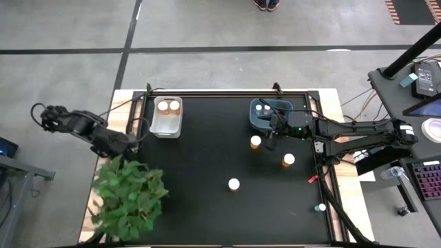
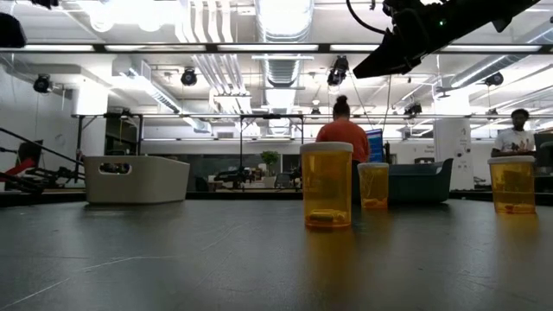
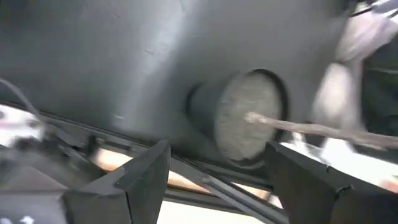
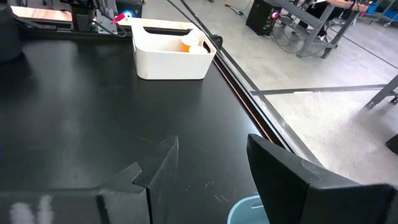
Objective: Pick and place medicine bottles into bin by pill shape (circle, oval)
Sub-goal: Move the potted plant to the center of the table
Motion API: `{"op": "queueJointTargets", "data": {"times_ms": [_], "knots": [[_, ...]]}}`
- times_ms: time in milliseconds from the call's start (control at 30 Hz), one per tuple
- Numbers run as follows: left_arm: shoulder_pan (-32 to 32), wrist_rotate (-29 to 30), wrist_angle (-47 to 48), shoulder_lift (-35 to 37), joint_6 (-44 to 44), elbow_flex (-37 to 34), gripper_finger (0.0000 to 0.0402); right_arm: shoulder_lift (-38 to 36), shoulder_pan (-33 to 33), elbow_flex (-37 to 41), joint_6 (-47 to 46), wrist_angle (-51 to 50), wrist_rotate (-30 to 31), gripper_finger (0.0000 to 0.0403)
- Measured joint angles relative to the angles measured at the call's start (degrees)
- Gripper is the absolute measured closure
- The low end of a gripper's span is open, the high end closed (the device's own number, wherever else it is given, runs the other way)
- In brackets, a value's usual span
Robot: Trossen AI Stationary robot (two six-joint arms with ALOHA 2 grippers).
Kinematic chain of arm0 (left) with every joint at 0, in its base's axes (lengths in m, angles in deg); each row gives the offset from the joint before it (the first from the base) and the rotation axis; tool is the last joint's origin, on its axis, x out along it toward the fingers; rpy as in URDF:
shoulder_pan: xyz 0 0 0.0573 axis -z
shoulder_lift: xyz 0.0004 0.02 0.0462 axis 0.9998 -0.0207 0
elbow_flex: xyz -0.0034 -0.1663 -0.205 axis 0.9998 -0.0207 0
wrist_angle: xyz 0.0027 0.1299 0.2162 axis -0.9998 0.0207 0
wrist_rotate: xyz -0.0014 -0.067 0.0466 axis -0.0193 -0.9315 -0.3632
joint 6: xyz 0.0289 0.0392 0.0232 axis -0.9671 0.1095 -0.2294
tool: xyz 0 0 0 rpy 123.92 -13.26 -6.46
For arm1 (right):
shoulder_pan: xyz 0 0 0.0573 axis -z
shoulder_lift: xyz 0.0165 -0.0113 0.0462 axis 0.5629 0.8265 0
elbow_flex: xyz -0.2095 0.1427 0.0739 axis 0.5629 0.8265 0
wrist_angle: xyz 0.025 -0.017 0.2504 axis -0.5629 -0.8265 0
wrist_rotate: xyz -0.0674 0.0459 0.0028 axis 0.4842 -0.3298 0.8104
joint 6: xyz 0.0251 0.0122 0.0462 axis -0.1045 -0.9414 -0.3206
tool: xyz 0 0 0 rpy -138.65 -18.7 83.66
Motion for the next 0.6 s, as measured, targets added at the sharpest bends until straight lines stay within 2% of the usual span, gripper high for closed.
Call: {"op": "queueJointTargets", "data": {"times_ms": [300,600], "knots": [[-0.02,0.00,-1.23,0.57,-5.18,-9.61,0.0156,0.00,0.00,0.00,0.00,-0.01,0.00,0.0218],[-0.01,-0.29,-13.12,-1.49,-5.14,-16.46,0.0156,0.00,0.00,0.00,0.41,0.02,0.02,0.0218]]}}
